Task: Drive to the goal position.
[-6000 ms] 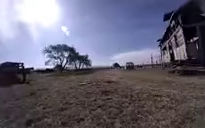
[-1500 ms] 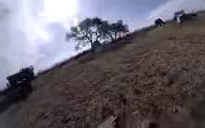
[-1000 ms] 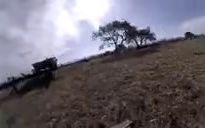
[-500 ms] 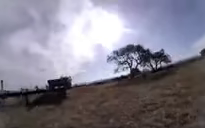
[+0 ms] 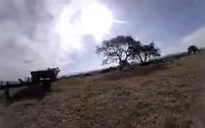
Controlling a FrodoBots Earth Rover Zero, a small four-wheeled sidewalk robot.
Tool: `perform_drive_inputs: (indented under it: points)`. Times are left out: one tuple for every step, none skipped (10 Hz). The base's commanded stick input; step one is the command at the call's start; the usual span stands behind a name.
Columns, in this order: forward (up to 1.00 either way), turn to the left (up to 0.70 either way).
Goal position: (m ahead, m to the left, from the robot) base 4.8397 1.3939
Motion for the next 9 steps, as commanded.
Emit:
perform_drive_inputs:
  points:
    - [0.7, 0.0]
    - [0.7, 0.0]
    - [0.7, 0.0]
    - [0.7, 0.0]
    - [0.7, 0.0]
    - [0.7, 0.0]
    - [0.7, 0.0]
    - [0.7, 0.0]
    - [0.7, 0.0]
